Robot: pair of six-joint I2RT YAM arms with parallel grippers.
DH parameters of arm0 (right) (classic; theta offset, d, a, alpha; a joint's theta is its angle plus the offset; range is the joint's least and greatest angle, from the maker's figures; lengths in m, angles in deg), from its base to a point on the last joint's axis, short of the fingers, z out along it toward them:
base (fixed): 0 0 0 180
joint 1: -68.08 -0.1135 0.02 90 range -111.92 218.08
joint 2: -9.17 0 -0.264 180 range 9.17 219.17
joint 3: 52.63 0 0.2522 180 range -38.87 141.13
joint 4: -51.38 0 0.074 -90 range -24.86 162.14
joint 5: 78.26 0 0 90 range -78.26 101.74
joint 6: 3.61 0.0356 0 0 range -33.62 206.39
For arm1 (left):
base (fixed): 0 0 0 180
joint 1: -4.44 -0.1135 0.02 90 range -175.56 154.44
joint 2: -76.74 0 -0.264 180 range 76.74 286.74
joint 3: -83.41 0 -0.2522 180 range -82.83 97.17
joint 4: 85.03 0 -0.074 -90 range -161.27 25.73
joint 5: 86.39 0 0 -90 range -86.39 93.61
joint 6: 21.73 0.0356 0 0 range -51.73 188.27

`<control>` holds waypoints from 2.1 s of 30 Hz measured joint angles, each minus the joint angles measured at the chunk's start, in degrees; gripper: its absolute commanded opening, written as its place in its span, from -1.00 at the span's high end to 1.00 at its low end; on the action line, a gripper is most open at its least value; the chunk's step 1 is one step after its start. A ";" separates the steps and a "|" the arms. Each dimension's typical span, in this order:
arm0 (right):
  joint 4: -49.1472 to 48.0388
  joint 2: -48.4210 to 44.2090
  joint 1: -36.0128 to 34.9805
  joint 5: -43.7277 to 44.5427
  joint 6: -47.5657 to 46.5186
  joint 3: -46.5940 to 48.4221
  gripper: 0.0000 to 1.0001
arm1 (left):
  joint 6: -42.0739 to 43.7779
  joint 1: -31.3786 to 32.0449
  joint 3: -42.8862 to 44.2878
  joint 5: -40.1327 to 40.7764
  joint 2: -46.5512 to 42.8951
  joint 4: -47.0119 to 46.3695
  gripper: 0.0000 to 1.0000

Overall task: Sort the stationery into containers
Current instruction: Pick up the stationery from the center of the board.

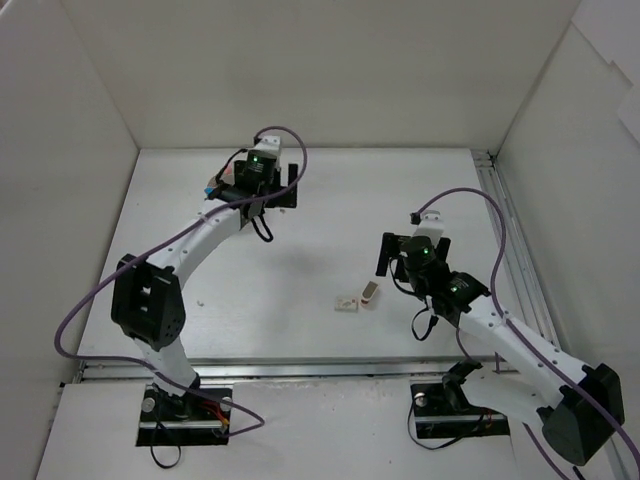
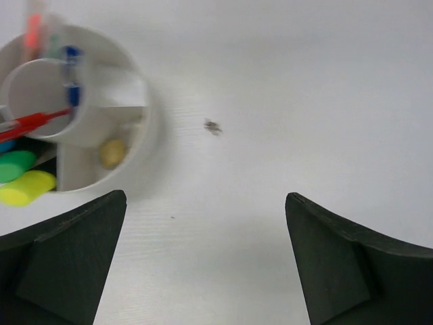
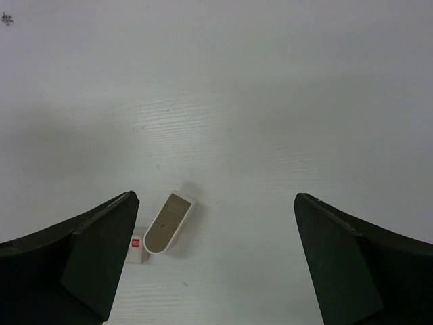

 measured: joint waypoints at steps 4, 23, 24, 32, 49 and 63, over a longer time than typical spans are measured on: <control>1.11 -4.81 0.11 -0.83 -0.44 -1.25 -0.96 | 13.94 6.49 -12.50 -12.87 -8.55 -6.95 -1.00; 8.66 -9.05 1.81 -2.03 1.38 -2.54 -0.96 | 31.08 23.12 -22.75 -41.20 -2.80 -8.15 -0.99; 9.01 -9.33 1.88 -2.03 1.42 -2.54 -0.96 | 31.08 23.43 -22.14 -41.11 -1.55 -8.02 -0.99; 11.23 -13.31 2.62 -1.57 1.73 -2.54 -0.96 | 31.06 25.73 -16.96 -39.06 6.12 -6.56 -0.87; 13.64 -15.47 2.99 -0.52 2.05 -3.34 -0.96 | 28.37 29.11 -16.65 -27.91 7.91 -4.76 0.19; 13.66 -15.96 2.99 -0.04 1.99 -3.30 -0.96 | 27.54 26.62 -16.59 -20.22 5.53 -4.83 1.00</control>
